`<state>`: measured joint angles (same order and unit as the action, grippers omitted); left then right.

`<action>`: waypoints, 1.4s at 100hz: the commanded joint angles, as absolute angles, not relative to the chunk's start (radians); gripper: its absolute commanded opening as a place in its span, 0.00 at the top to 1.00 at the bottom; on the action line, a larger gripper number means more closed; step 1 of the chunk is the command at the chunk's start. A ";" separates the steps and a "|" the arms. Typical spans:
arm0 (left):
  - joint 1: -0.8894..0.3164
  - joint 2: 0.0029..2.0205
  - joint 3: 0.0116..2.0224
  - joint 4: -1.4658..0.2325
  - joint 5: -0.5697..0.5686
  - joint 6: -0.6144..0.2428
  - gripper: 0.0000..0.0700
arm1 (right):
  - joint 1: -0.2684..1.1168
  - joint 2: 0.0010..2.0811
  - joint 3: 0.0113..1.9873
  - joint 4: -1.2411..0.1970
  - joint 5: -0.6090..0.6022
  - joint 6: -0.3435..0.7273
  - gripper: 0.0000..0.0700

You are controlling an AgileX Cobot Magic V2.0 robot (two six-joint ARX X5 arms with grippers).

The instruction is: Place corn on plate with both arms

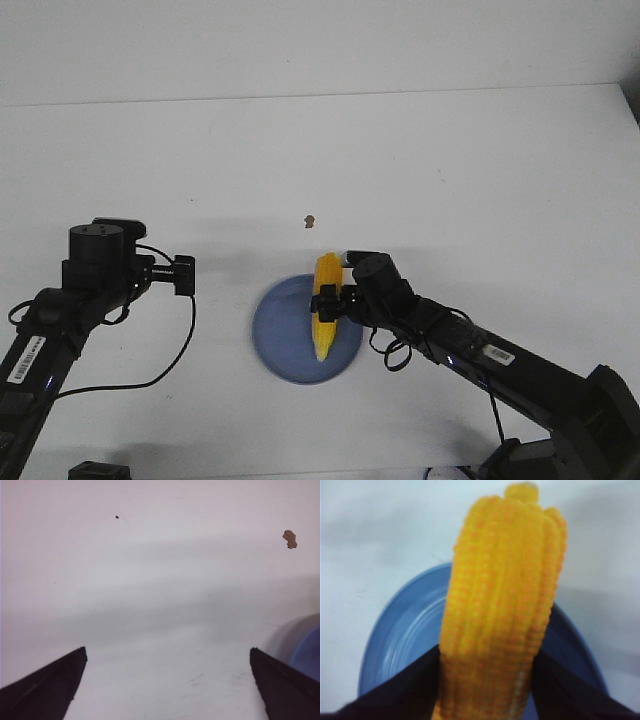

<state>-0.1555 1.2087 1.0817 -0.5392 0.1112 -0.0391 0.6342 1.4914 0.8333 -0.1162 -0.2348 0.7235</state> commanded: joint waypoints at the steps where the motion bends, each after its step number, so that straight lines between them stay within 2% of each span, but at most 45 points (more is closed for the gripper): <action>1: -0.158 1.218 1.093 -0.541 0.117 -0.039 0.00 | 0.649 1.509 0.846 -0.109 -0.231 0.738 0.44; 16: -0.158 1.218 1.093 -0.541 0.117 -0.039 0.00 | 0.656 1.509 0.846 -0.106 -0.215 0.738 0.31; 28: -0.158 1.218 1.093 -0.540 0.117 -0.038 0.00 | 0.656 1.509 0.846 -0.107 -0.208 0.738 0.09; 35: -0.158 1.218 1.093 -0.540 0.117 -0.038 0.00 | 0.656 1.509 0.846 -0.105 -0.208 0.741 0.00; 69: -0.158 1.218 1.093 -0.540 0.116 -0.038 0.00 | 0.656 1.475 0.901 -0.120 -0.204 0.743 0.00; 83: -0.158 1.218 1.093 -0.540 0.116 -0.038 0.00 | 0.656 1.422 0.940 -0.194 -0.124 0.717 0.00; 97: -0.158 1.218 1.093 -0.540 0.116 -0.038 0.00 | 0.653 1.331 0.958 -0.293 -0.015 0.645 0.00; 112: -0.158 1.218 1.093 -0.540 0.116 -0.038 0.00 | 0.613 1.210 0.958 -0.374 0.039 0.572 0.00; 128: -0.157 1.217 1.093 -0.537 0.116 -0.039 0.00 | 0.489 1.074 0.958 -0.454 0.071 0.456 0.00; 140: -0.157 1.214 1.092 -0.532 0.136 -0.042 0.00 | 0.371 0.974 0.957 -0.500 0.081 0.330 0.00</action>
<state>-0.1555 1.2087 1.0817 -0.5385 0.1192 -0.0395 0.4129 1.0088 0.9424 -0.4915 0.0792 0.4561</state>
